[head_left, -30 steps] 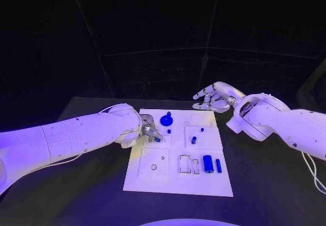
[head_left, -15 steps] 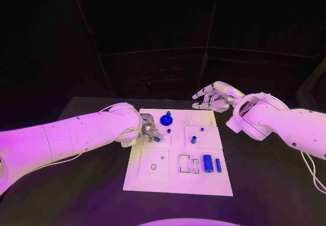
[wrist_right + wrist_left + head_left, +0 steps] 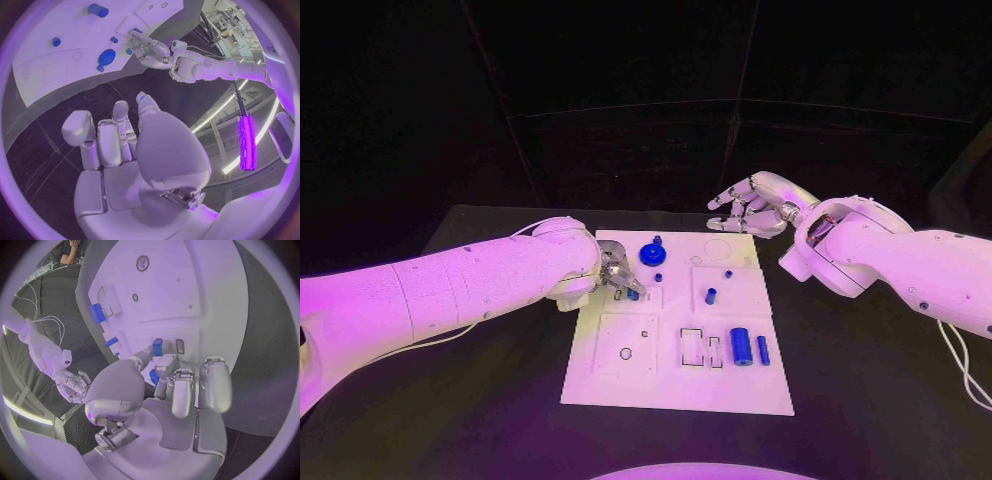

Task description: Assemble the parts on the task board

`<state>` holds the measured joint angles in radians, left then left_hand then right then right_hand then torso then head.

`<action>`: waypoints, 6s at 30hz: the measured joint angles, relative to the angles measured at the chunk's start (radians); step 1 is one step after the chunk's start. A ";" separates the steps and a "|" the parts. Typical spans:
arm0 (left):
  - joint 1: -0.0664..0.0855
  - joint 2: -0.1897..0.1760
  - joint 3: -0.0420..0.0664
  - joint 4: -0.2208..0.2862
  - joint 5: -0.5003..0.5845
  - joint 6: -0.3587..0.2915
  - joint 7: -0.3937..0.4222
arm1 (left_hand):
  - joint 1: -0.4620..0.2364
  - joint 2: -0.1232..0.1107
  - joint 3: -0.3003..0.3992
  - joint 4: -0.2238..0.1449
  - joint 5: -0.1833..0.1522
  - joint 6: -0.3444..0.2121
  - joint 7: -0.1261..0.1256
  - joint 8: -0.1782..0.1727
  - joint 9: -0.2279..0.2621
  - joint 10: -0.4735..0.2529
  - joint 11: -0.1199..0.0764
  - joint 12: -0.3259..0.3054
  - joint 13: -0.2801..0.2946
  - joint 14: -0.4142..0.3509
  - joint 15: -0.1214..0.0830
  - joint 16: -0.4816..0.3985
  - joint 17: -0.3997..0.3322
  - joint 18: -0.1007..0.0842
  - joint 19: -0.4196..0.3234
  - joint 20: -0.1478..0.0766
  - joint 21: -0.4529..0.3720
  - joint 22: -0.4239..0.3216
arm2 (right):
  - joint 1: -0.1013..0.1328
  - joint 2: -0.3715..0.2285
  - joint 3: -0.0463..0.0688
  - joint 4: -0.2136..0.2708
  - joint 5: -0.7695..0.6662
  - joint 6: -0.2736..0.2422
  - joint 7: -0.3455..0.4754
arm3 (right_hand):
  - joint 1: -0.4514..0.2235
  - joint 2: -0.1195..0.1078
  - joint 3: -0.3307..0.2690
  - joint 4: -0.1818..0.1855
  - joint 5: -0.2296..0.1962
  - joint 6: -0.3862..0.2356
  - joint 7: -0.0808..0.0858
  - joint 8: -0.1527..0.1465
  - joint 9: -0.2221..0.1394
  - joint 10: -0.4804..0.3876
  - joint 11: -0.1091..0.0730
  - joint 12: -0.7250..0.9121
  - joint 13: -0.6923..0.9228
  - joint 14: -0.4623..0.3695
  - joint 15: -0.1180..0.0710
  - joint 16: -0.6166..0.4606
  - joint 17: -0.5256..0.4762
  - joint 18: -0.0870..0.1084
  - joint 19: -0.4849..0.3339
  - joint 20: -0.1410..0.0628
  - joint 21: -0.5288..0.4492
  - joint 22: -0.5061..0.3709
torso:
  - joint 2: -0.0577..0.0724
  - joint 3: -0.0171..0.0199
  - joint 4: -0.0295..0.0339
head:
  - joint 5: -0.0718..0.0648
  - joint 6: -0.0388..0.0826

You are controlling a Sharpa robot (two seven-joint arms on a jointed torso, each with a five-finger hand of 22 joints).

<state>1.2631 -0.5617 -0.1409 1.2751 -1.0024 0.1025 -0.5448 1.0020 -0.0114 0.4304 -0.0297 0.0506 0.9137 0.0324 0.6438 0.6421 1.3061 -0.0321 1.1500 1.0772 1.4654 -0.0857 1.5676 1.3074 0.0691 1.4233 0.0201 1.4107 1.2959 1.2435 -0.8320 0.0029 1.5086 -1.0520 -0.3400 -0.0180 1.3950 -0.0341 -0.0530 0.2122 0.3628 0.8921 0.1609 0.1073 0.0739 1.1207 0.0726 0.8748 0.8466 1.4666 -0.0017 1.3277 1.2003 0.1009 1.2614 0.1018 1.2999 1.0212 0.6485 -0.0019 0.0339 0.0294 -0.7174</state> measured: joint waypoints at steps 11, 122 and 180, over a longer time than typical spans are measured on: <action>0.000 0.005 0.000 -0.005 -0.001 0.005 -0.008 | -0.050 -0.007 -0.011 0.034 0.000 0.007 -0.001 0.008 0.009 0.004 -0.004 0.002 0.002 0.000 0.000 0.000 0.000 0.000 0.004 0.004 0.000 0.005 | 0.000 0.001 0.000 0.000 0.001 0.001 0.000 | 0.000 0.000 0.000 0.000 0.000 0.000 0.000 0.000 0.000 -0.005 -0.001 -0.005 -0.006 0.000 0.000 -0.004 -0.002 0.000 0.000 0.000 0.000 -0.006 | 0.000 -0.0002 0.0000 | -0.002 -0.001; 0.032 0.157 0.119 -0.437 -0.083 0.292 0.084 | 0.006 0.038 -0.426 0.207 0.000 -0.045 0.037 -0.055 -0.022 -0.075 0.029 -0.070 -0.096 0.004 0.018 0.000 0.000 0.000 -0.036 0.021 -0.070 -0.060 | -0.001 0.039 0.000 -0.041 0.017 0.006 0.013 | 0.000 0.000 -0.011 0.011 0.000 -0.007 0.000 0.005 -0.001 -0.033 -0.001 -0.048 -0.054 0.000 0.000 -0.041 -0.045 0.000 -0.030 0.002 -0.036 -0.058 | 0.011 -0.0029 -0.0077 | 0.011 0.005; 0.028 0.018 0.110 -0.206 -0.016 0.155 0.089 | 0.236 0.109 -0.183 0.063 -0.006 -0.033 0.028 -0.063 -0.051 -0.069 0.019 -0.081 -0.118 0.004 0.018 0.000 0.000 0.000 -0.032 0.025 -0.070 -0.045 | -0.001 0.038 -0.001 -0.043 0.018 0.008 0.012 | 0.004 0.004 -0.011 0.011 0.000 -0.007 0.000 0.005 -0.001 -0.033 -0.001 -0.048 -0.057 0.000 0.000 -0.044 -0.048 0.016 -0.030 0.002 -0.039 -0.065 | 0.010 -0.0025 -0.0018 | 0.007 0.001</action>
<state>1.2915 -0.5438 -0.0307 1.0691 -1.0188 0.2578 -0.4559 1.2384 0.0976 0.2469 0.0329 0.0445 0.8810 0.0603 0.5811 0.5910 1.2373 -0.0132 1.0688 0.9596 1.4689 -0.0678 1.5676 1.3074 0.0693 1.3910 0.0450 1.3408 1.2511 1.2427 -0.7937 0.0024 1.4651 -1.0343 -0.3318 -0.0059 1.3989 -0.0301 -0.0641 0.2233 0.3628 0.8853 0.1614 0.1122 0.0732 1.0878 0.0716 0.8273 0.7894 1.4666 -0.0017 1.2833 1.1523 0.1169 1.2312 0.1036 1.2604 0.9566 0.6582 -0.0044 0.0321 0.0363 -0.7161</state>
